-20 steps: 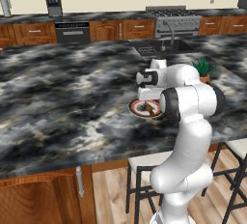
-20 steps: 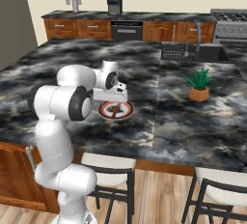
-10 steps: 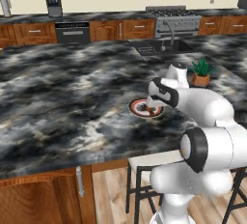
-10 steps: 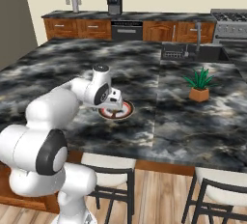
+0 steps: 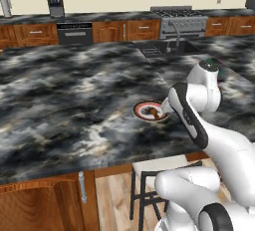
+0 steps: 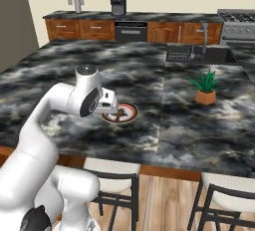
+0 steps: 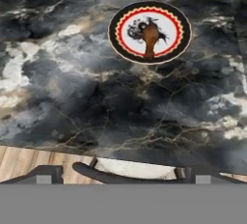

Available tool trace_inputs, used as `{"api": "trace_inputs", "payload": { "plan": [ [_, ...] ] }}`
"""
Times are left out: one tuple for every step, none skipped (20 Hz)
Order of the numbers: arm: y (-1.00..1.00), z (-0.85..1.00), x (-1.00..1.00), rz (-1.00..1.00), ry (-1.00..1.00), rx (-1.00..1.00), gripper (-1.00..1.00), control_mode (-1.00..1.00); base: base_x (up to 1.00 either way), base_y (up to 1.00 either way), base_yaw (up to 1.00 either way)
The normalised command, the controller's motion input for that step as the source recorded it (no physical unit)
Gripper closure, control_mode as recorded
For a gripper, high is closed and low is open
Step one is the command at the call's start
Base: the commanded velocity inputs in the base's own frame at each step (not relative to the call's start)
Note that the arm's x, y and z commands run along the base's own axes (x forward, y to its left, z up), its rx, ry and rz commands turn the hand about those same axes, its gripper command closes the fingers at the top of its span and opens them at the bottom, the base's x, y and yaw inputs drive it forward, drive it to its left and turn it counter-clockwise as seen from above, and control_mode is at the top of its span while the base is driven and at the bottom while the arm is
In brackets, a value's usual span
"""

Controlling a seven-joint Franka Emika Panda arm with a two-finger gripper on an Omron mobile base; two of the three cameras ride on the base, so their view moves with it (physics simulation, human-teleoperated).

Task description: Take the chicken drumstick from the fridge and place it on the digital scale on the counter by the fridge. Wait a few seconds for a reading, then move it to the plate on the dining counter.

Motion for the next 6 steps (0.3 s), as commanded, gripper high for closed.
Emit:
{"api": "trace_inputs", "payload": {
  "plan": [
    [0.00, 1.00, -0.84, 0.05, 0.00, 0.00, -1.00, -1.00, 0.00, 0.00, 0.00],
    [0.00, 1.00, -0.89, 0.06, 0.00, 0.00, -1.00, -1.00, 0.00, 0.00, 0.00],
    [0.00, 0.92, -0.92, 0.07, 0.04, -0.01, -1.00, -1.00, 0.00, 0.00, 0.00],
    [0.00, 0.84, -0.95, 0.07, 0.06, -0.02, -1.00, -1.00, 0.00, 0.00, 0.00],
    [0.01, 0.80, -0.96, 0.07, 0.07, -0.02, -1.00, -1.00, 0.00, 0.00, 0.00],
    [0.02, 0.79, -0.99, 0.05, 0.07, -0.02, -1.00, -1.00, 0.00, 0.00, 0.00]
  ]
}}
